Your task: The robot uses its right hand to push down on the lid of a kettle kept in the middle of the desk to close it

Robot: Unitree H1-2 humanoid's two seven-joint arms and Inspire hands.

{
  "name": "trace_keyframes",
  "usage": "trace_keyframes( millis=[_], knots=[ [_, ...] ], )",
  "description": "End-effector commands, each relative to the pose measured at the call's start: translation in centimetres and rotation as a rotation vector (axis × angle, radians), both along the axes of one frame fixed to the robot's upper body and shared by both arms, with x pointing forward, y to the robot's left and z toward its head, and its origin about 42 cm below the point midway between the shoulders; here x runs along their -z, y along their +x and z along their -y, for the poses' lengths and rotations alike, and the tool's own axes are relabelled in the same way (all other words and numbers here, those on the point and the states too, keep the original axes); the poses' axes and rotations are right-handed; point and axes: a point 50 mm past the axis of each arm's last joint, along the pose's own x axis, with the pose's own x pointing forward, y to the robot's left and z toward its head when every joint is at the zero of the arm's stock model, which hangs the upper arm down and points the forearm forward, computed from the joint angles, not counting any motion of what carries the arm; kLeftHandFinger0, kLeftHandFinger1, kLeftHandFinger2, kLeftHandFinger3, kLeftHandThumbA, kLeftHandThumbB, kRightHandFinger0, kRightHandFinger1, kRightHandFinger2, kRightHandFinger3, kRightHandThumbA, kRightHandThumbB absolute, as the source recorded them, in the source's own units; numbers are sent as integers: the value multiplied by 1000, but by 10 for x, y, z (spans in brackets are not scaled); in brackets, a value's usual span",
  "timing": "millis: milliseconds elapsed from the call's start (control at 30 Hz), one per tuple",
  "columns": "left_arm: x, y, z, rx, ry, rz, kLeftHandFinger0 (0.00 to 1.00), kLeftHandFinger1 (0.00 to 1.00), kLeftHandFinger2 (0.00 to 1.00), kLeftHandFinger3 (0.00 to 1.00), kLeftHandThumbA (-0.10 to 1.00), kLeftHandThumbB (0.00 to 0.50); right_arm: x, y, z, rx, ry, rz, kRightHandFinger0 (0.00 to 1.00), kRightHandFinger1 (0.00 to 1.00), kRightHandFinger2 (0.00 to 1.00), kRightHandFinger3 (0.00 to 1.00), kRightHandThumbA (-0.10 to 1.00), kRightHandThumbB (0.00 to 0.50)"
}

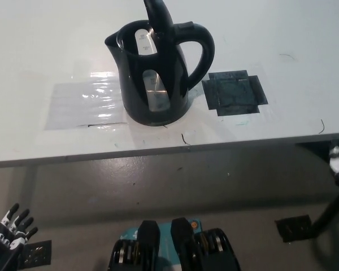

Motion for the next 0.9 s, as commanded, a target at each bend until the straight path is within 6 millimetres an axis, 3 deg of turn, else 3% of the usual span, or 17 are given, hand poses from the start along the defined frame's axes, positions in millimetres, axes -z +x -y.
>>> trace_keyframes(
  millis=[0,200,333,500,533,600,700,867],
  knots=[
    [-14,-5,-14,21,22,40,1000,1000,1000,1000,259,288,-132,15,-25,-103,-98,184,959,1000,1000,1000,516,116],
    [-13,-7,-15,21,22,38,1000,1000,1000,1000,272,303,-194,48,-61,-156,-103,235,1000,1000,1000,1000,441,116],
    [-10,-10,-12,28,19,30,1000,1000,1000,1000,269,287,-215,76,-92,-165,-136,228,1000,1000,1000,1000,345,68],
    [-5,-16,-7,32,8,12,1000,1000,1000,1000,259,288,-217,107,-121,-190,-88,175,1000,1000,1000,1000,311,59],
    [-6,-16,-7,31,10,8,1000,1000,1000,1000,255,283,-216,124,-139,-194,-98,161,1000,1000,1000,1000,320,69],
    [-5,-17,-5,38,4,4,1000,1000,1000,1000,258,291,-216,142,-154,-224,-75,151,997,1000,1000,1000,325,101],
    [-2,-20,-3,40,-1,-4,1000,1000,1000,1000,260,297,-213,168,-188,-241,-82,109,983,1000,1000,1000,418,117],
    [0,-21,-2,45,-12,-7,1000,1000,1000,1000,261,289,-212,192,-223,-225,-125,86,908,980,1000,1000,485,142]
  ],
)
